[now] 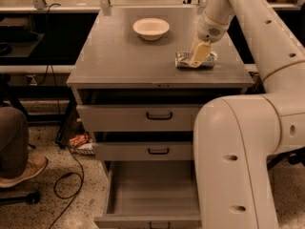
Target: Place redbull can into bottom drawer
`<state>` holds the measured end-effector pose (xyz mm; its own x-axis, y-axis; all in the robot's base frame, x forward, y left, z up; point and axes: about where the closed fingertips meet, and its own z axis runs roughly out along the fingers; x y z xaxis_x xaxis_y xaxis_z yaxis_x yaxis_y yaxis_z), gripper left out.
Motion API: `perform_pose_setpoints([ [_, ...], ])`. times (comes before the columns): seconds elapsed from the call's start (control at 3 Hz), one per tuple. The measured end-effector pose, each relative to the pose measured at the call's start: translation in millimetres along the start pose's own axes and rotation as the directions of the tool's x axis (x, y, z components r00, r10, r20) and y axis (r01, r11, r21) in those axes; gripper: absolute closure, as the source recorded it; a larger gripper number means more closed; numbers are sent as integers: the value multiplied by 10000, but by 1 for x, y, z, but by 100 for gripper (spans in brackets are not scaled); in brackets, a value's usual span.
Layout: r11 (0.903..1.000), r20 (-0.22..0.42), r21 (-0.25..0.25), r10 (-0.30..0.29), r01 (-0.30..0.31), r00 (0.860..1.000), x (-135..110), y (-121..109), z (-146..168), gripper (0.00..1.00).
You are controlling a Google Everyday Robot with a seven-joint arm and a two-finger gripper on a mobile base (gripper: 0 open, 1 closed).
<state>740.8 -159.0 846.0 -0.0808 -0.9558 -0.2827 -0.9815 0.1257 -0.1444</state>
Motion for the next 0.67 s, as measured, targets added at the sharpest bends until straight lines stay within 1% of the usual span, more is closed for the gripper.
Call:
perform_pose_setpoints([
  [0.33,9987,631,-462,263,-234,9977,3,19,-4,96],
  [0.67,9964,1444,-822,320,-202,9890,-1,52,-26,100],
])
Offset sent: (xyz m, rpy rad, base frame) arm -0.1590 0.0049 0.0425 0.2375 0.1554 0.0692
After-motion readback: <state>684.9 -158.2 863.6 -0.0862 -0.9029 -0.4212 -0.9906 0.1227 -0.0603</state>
